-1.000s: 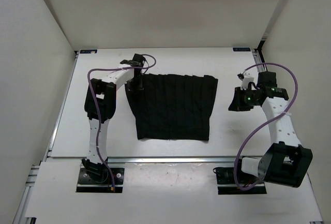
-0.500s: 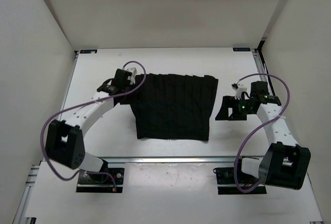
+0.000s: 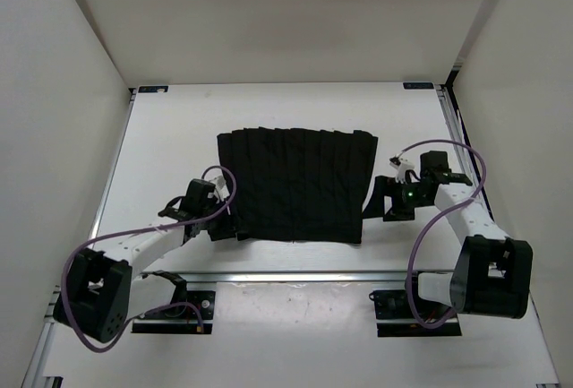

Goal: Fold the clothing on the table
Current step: Fold the skirt

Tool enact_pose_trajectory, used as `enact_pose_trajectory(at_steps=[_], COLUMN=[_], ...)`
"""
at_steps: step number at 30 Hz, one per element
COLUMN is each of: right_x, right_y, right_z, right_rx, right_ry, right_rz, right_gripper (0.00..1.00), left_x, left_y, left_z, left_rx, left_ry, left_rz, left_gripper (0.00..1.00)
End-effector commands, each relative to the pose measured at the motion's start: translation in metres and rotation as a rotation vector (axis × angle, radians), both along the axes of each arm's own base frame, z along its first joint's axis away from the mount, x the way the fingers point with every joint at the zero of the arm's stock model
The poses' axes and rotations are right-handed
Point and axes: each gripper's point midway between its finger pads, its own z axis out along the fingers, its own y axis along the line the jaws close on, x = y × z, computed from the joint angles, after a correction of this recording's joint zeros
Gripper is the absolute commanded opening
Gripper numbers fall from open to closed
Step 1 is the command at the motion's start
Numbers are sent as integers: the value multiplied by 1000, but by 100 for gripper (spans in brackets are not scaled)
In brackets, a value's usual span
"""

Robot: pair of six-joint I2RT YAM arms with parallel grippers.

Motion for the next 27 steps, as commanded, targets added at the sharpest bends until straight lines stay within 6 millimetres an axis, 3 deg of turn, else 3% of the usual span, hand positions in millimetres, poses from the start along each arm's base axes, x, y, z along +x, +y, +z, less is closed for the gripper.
enact_pose_trajectory(at_steps=[1, 6, 12, 17, 27], right_x=[0, -4, -8, -9, -13], right_y=[2, 2, 8, 12, 24], right_z=[-2, -12, -21, -27, -40], right_rx=[47, 39, 63, 135, 88], right_ry=[15, 33, 85, 177, 184], right_rz=[-20, -14, 31, 38, 113], right_gripper=[96, 96, 94, 78, 74], left_x=[-2, -12, -21, -29, -44], left_y=[-4, -3, 1, 11, 12], left_z=[-2, -10, -12, -17, -23], left_rx=[-79, -137, -157, -156, -251], left_ry=[-17, -13, -18, -15, -20], left_rz=[46, 91, 124, 163, 233], left_gripper=[66, 66, 56, 56, 52])
